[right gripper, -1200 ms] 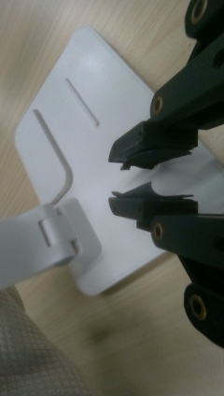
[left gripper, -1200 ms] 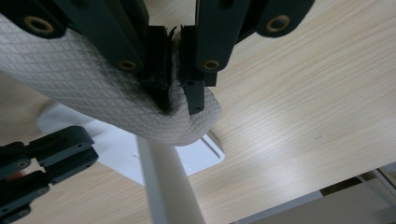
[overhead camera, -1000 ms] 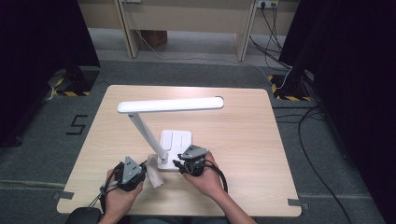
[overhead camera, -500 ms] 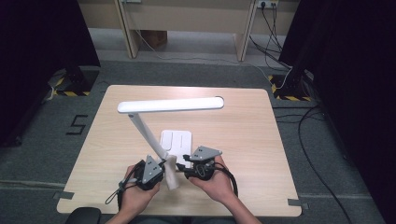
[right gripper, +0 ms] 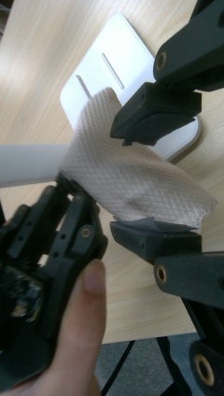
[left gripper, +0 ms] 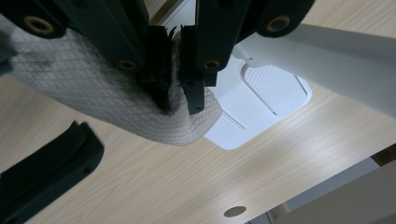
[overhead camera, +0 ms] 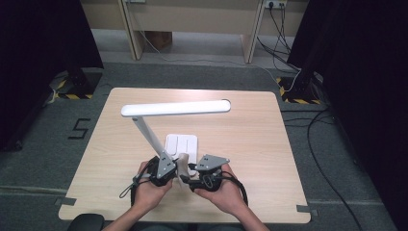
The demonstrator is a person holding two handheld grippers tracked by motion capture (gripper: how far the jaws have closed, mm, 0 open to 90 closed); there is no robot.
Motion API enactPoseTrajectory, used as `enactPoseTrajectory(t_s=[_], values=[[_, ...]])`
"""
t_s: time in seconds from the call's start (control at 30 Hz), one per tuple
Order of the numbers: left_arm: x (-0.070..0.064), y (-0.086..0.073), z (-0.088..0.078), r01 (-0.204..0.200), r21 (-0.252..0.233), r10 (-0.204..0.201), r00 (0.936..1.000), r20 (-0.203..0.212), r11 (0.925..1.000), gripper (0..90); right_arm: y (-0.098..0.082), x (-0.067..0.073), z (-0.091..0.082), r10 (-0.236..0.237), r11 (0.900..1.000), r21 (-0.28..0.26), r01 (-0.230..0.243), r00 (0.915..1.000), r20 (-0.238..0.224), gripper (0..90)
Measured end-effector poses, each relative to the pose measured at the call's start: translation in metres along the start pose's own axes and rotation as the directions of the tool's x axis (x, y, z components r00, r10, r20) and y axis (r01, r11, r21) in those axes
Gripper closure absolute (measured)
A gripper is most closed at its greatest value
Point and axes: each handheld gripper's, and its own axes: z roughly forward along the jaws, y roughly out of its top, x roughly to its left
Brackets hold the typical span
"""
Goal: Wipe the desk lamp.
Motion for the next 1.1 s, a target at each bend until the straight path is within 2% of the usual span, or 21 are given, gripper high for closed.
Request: enactPoseTrajectory(t_s=[0.27,0.5,0.53,0.7,0.77,0.83,1.1], values=[[-0.001,0.001,-0.003,-0.001,-0.015,0.001,1.0000,0.000,0.9999,84.4,-0.003,-0.005,0.009,-0.016,0.999,0.030,0.015,0.9995,0.026,51.4],[0.000,0.001,-0.002,0.002,-0.011,-0.002,1.0000,-0.001,0.9999,84.4,-0.004,-0.003,0.012,-0.010,0.999,0.034,0.009,0.9997,0.022,51.7],[0.000,0.001,-0.002,-0.001,-0.010,0.001,1.0000,-0.001,0.9999,84.4,-0.005,-0.003,0.013,-0.022,0.999,0.036,0.021,0.9994,0.026,52.7],[-0.001,0.001,-0.004,0.003,-0.019,-0.004,1.0000,-0.005,0.9998,84.4,-0.006,-0.004,0.013,-0.056,0.998,0.037,0.054,0.9976,0.040,72.3],[0.000,0.001,-0.005,0.000,-0.019,0.000,1.0000,-0.006,0.9998,84.4,-0.006,-0.007,0.011,-0.065,0.997,0.035,0.063,0.9961,0.060,78.3],[-0.001,0.001,-0.005,0.002,-0.021,-0.002,1.0000,-0.007,0.9998,84.4,-0.007,-0.009,0.009,-0.050,0.998,0.032,0.047,0.9959,0.075,80.1],[-0.002,-0.007,-0.009,-0.006,-0.040,0.007,0.9999,0.011,0.9992,79.6,0.001,-0.015,0.004,-0.068,0.998,0.011,0.068,0.9841,0.164,81.1]])
